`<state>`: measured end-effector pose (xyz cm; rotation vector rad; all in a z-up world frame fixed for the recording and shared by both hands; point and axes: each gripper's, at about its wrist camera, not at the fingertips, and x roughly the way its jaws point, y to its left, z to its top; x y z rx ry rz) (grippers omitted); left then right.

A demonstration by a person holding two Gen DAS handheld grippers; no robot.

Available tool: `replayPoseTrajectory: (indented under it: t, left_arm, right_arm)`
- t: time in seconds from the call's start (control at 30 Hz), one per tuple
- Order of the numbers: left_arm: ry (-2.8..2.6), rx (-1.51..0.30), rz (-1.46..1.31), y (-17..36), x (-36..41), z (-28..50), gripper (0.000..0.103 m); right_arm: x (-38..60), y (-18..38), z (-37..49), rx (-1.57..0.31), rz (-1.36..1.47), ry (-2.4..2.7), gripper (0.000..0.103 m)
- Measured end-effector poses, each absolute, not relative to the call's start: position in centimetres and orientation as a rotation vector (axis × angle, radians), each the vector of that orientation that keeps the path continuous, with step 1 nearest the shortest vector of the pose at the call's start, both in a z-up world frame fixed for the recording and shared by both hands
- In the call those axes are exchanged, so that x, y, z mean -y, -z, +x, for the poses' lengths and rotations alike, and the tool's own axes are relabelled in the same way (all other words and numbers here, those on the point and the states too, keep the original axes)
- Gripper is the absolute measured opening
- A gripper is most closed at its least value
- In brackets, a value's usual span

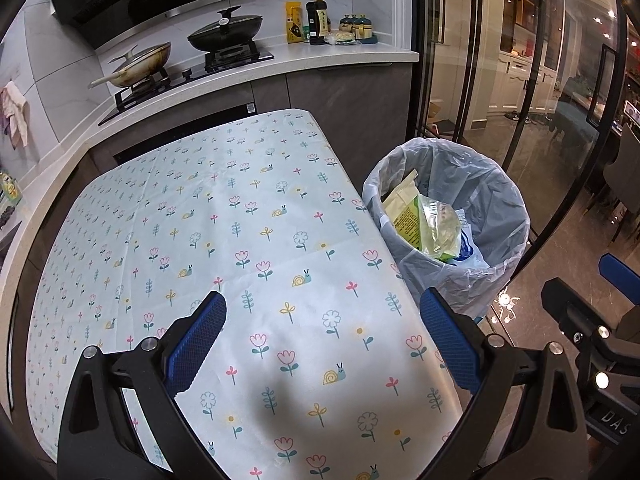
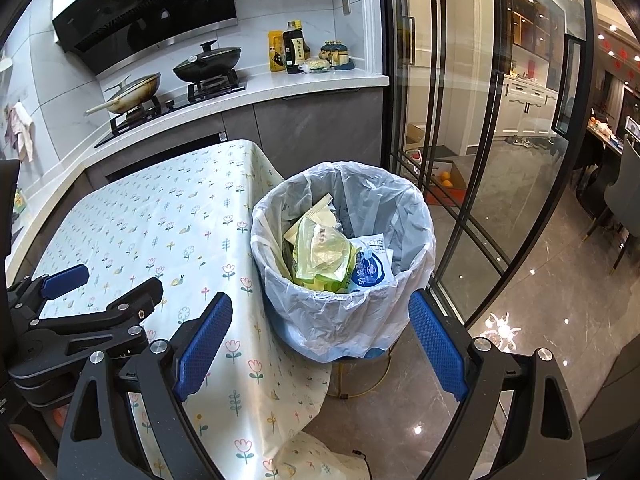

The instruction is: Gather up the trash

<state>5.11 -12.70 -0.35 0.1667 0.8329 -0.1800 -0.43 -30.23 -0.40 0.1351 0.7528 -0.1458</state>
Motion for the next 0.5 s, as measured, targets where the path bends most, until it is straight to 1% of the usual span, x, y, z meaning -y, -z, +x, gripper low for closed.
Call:
replayPoseTrajectory:
  t: [0.5]
  left_arm:
    - [0.18,-0.809,0.182,0.15,12.88,4.78,0.093]
  right_arm:
    - [30.08,0.45,-0.47,-0.755,0.134,0.145,0.086]
